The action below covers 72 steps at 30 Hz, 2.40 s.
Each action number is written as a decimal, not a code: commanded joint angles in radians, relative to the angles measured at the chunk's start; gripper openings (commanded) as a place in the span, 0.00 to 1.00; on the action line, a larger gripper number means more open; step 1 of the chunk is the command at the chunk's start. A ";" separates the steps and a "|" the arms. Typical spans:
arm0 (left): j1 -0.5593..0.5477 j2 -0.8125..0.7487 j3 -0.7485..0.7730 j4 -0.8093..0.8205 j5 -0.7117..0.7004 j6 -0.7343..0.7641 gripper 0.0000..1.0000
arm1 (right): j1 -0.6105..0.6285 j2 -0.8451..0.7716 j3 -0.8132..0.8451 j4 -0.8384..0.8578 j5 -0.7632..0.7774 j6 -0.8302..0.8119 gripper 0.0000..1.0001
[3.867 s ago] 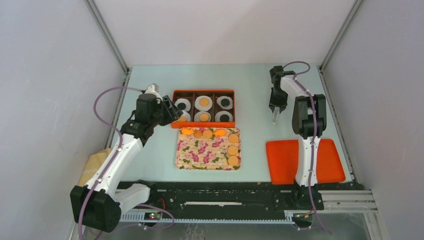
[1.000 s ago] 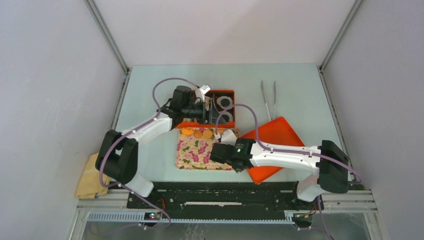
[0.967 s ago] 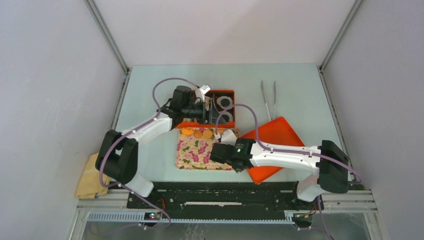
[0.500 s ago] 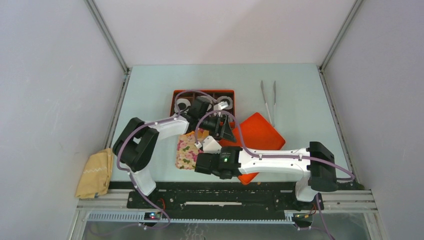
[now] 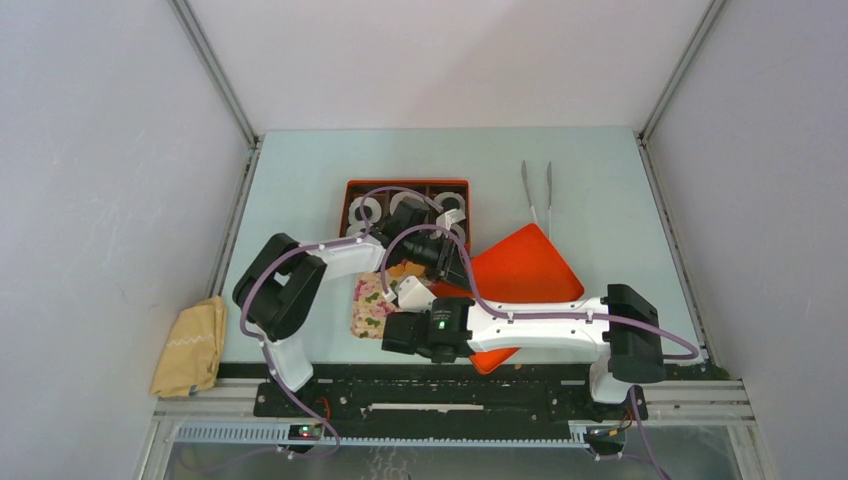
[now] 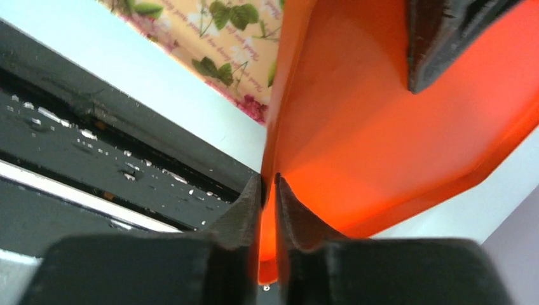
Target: Pack the cookies
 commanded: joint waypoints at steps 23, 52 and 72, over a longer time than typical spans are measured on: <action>0.011 -0.079 0.341 -0.444 -0.122 0.160 0.00 | 0.164 0.269 0.192 -0.376 0.440 0.284 0.61; 0.037 -0.177 0.321 -0.485 -0.127 0.155 0.23 | 0.066 0.294 0.113 -0.502 0.599 0.601 0.00; 0.304 -0.406 0.733 -0.493 -0.437 0.069 0.88 | -0.086 -0.183 0.424 -0.143 0.426 -0.068 0.00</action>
